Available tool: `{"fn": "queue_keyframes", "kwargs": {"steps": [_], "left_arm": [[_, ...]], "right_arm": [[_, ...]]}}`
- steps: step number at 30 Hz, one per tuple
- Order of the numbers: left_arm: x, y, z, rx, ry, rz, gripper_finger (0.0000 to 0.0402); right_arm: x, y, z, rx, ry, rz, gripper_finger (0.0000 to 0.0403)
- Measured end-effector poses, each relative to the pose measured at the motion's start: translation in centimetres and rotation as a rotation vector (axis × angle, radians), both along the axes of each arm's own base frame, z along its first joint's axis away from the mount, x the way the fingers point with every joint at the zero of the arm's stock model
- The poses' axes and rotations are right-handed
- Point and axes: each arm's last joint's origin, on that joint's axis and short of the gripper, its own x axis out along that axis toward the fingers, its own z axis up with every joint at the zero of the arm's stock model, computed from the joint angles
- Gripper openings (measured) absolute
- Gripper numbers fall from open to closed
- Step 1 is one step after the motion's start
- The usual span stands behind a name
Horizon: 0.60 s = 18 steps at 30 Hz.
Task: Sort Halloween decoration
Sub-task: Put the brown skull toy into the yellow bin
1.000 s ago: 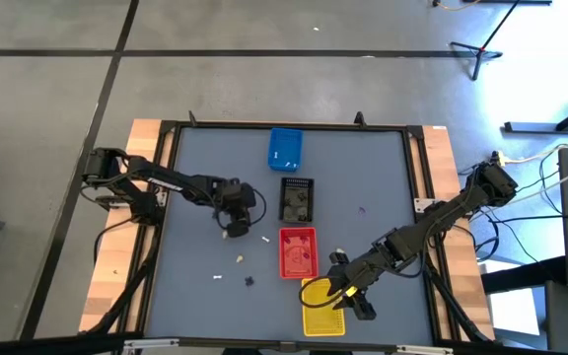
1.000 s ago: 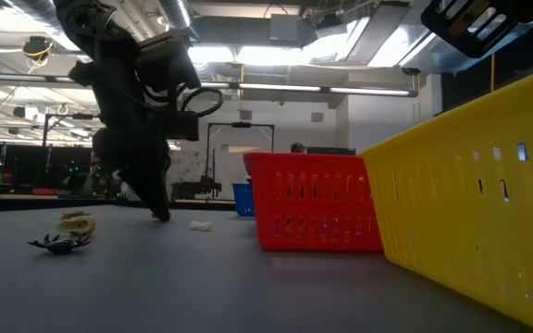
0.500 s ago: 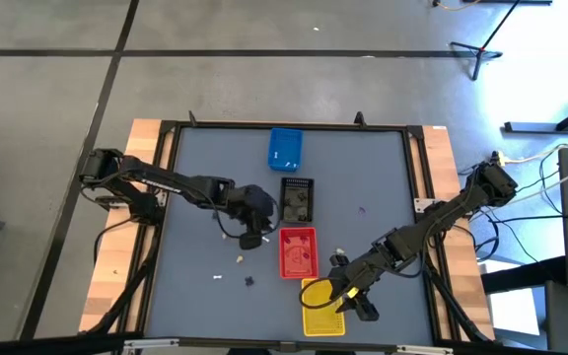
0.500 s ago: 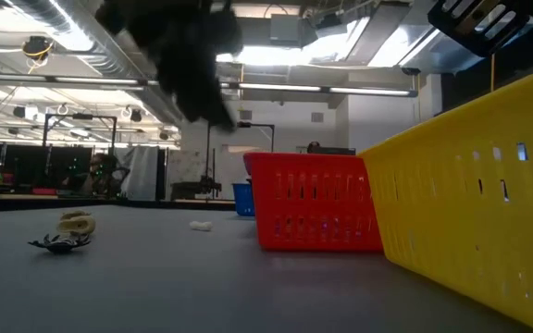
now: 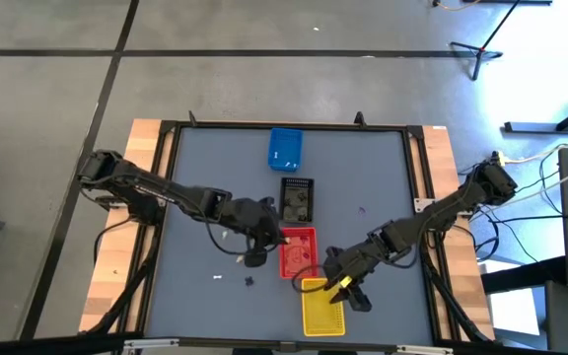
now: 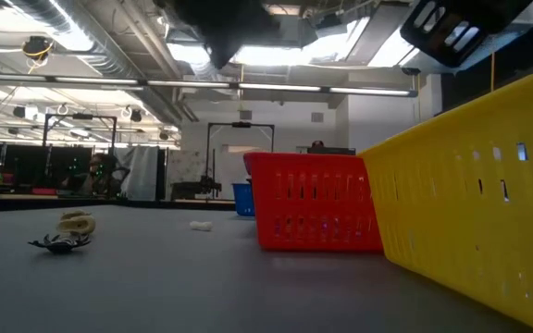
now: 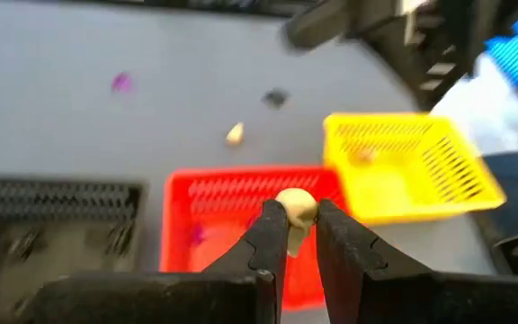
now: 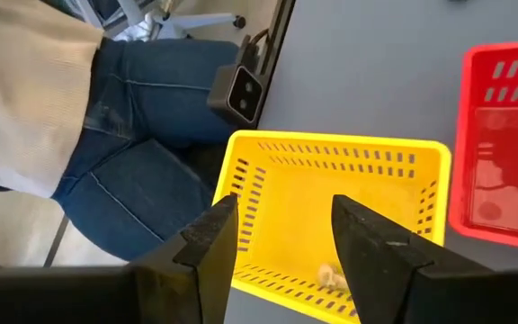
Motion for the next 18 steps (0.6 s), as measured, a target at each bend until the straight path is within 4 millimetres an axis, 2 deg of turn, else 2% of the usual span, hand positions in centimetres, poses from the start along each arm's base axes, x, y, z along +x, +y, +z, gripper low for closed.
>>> {"fn": "queue_keyframes", "kwargs": {"steps": [9,18], "left_arm": [[0.7,-2.3,0.4,-0.022,-0.13,-0.046,0.0036],[1.8,-4.5,-0.5,-0.078,-0.218,-0.083,0.0036]], "right_arm": [[-0.1,-0.8,1.0,-0.003,-0.041,-0.002,0.0179],[-0.6,-1.1,2.2,0.011,-0.085,-0.019,0.0179]]}}
